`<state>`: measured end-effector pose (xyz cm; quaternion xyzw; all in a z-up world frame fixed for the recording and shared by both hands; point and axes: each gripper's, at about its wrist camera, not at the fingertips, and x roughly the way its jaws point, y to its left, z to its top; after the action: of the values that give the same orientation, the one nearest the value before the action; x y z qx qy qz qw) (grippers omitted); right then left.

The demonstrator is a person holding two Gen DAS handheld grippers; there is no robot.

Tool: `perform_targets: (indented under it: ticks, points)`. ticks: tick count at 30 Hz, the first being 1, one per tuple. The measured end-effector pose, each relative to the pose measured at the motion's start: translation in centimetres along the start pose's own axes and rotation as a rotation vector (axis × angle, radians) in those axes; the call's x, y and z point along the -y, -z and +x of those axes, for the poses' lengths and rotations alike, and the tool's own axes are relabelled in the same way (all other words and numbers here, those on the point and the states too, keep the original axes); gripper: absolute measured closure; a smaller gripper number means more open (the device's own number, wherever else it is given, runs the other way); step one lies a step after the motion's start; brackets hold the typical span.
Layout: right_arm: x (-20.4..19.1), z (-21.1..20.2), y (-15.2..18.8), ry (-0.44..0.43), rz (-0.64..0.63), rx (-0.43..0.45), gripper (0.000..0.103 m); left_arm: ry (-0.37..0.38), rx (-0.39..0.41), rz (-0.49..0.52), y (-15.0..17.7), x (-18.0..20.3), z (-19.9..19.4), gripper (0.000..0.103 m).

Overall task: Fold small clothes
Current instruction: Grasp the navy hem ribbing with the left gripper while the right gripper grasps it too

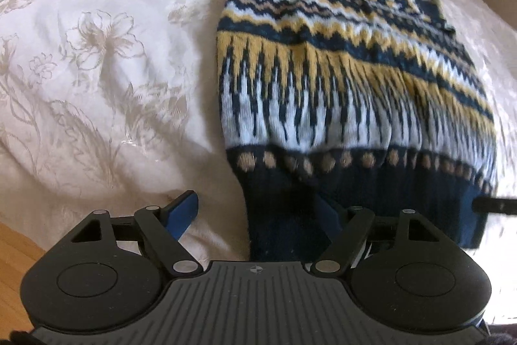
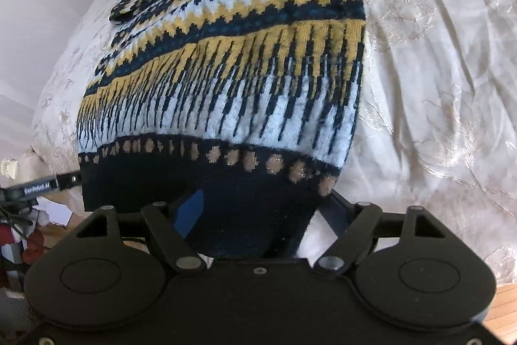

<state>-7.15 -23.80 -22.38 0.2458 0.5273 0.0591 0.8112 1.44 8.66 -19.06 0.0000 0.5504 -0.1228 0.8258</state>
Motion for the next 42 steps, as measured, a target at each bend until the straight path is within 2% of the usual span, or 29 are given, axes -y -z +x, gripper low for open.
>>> perform_targets:
  ticks: [3, 8, 11, 13, 14, 15, 16, 21, 27, 34, 42]
  points:
    - [0.0, 0.1, -0.1, 0.004, -0.005, -0.007, 0.022, 0.01, -0.001, -0.01, -0.1, 0.0, 0.3, 0.028]
    - [-0.2, 0.5, -0.3, 0.014, -0.011, -0.018, 0.022, 0.069, 0.008, -0.024, -1.1, 0.5, 1.0, 0.039]
    - [-0.3, 0.6, -0.4, 0.022, -0.01, -0.016, 0.026, 0.1, 0.004, -0.047, -1.5, 0.5, 1.4, 0.049]
    - [-0.1, 0.6, -0.4, 0.038, -0.005, -0.011, 0.039, 0.122, 0.017, -0.083, -1.5, 0.0, 1.2, 0.076]
    - [0.0, 0.5, -0.5, 0.039, 0.002, -0.009, 0.044, 0.125, 0.021, -0.106, -1.5, -0.3, 1.0, 0.082]
    - [0.2, 0.4, -0.5, 0.03, 0.014, -0.01, 0.064, 0.142, 0.023, -0.126, -1.4, -0.6, 0.8, 0.087]
    - [0.5, 0.4, -0.5, 0.009, 0.034, -0.016, 0.091, 0.162, 0.027, -0.144, -1.4, -0.9, 0.5, 0.088]
    - [0.5, -1.4, -0.4, -0.059, 0.079, 0.039, 0.09, 0.215, 0.07, -0.156, -2.0, -1.0, -2.3, 0.091]
    - [0.1, -5.1, -2.1, -0.145, 0.12, 0.163, 0.09, 0.281, 0.182, -0.208, -4.8, -1.3, -6.1, 0.092]
    - [-1.1, -7.9, -7.5, -0.204, 0.135, 0.317, 0.09, 0.325, 0.29, -0.224, -10.5, -0.8, -8.0, 0.093]
    - [-1.4, -8.2, -15.3, -0.219, 0.157, 0.44, 0.09, 0.341, 0.375, -0.25, -18.0, -1.0, -7.1, 0.095]
